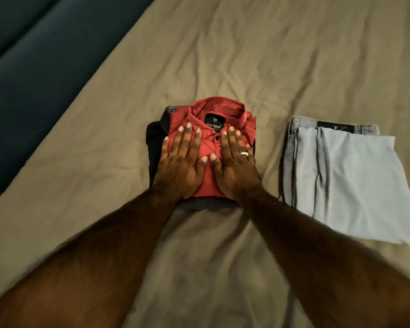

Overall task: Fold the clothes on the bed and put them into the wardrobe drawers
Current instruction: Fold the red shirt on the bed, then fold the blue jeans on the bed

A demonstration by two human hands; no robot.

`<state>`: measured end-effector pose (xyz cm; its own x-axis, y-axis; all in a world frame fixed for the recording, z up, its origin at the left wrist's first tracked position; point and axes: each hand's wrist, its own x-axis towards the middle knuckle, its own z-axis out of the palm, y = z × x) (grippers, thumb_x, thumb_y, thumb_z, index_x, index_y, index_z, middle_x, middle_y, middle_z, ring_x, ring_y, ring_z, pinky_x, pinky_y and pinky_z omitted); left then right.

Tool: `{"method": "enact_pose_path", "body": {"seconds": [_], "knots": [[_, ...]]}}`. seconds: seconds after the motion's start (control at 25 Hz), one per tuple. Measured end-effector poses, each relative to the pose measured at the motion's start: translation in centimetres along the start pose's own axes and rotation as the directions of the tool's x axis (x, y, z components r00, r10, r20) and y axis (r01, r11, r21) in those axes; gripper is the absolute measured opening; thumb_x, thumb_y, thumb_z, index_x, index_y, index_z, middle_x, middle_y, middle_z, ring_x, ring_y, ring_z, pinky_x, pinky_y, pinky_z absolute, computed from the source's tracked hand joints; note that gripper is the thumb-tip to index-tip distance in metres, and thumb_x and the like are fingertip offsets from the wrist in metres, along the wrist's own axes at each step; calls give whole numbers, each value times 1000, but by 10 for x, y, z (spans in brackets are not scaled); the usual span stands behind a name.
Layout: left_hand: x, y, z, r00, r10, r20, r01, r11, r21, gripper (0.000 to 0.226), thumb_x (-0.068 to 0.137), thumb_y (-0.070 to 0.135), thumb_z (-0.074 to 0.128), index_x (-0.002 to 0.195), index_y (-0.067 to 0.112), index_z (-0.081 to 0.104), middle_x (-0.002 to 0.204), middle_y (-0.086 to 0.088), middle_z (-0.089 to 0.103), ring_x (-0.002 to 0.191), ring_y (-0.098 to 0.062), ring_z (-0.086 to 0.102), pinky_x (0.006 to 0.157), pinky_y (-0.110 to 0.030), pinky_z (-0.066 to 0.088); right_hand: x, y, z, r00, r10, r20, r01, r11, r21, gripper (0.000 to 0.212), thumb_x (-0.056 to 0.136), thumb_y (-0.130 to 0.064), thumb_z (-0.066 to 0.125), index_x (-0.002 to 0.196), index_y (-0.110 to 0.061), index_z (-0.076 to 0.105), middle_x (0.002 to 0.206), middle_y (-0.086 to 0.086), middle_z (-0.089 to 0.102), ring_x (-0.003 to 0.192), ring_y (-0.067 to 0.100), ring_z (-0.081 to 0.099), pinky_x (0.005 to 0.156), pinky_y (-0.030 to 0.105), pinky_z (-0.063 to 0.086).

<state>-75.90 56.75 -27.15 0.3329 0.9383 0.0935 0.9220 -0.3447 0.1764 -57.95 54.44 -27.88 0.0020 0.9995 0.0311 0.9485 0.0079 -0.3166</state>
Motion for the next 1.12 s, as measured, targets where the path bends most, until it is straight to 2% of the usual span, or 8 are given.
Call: {"method": "enact_pose_path", "body": {"seconds": [0.2,0.32,0.52,0.64,0.84,0.92,1.04,1.12], "knots": [[7,-17,22,991,-36,131,28,998,57,74,104,52,22,169,19,7,177,-9,4,163,-26,4,130,-56,5,13,-4,29,996,19,86,-17,1000,-24,79,102,-58,18,168,-15,13,176,6,9,162,23,9,130,51,14],[-4,-7,-14,969,-57,239,44,997,59,76,102,56,15,169,22,6,177,-7,5,163,-25,5,130,-55,3,-4,-10,-8,987,14,160,-7,999,-42,80,100,-60,15,168,-17,15,176,6,10,162,25,12,129,55,15],[-37,29,-132,994,-45,-99,47,999,17,71,104,49,34,165,13,29,172,-14,25,160,-31,23,128,-58,19,-28,-21,-139,991,75,-114,-79,996,-33,70,106,-50,25,165,-12,26,173,14,21,160,29,21,126,59,20],[-52,65,-173,990,-71,-123,72,997,-2,70,106,45,36,164,8,29,172,-15,24,160,-32,20,128,-59,18,-50,-19,-190,976,35,-216,-40,999,-18,68,107,-49,26,165,-14,27,174,12,20,161,27,19,127,57,19],[-88,181,-250,976,65,-206,-69,998,-14,69,105,44,36,162,7,35,169,-19,31,156,-37,30,125,-59,21,-149,17,-294,932,99,-350,-48,987,152,64,107,-43,37,164,-14,30,172,12,25,160,26,21,126,59,21],[-117,247,-249,973,77,-218,-84,996,-22,69,105,46,38,161,7,36,167,-23,33,152,-43,35,122,-59,24,-217,70,-323,925,129,-357,-69,982,176,64,109,-43,36,165,-14,26,173,13,22,161,27,17,127,58,17],[-176,420,-208,963,233,-134,-245,966,-77,71,102,49,39,161,10,38,167,-23,33,149,-45,37,117,-59,29,-360,211,-370,902,267,-340,-236,963,131,65,110,-45,35,166,-16,22,174,11,19,161,26,15,126,59,18],[-204,509,-187,977,195,-82,-206,963,-172,73,102,53,37,161,9,39,166,-23,35,149,-44,38,115,-58,32,-427,275,-395,885,332,-325,-314,943,108,66,109,-47,34,167,-19,20,175,8,16,162,23,13,127,59,17]]}}
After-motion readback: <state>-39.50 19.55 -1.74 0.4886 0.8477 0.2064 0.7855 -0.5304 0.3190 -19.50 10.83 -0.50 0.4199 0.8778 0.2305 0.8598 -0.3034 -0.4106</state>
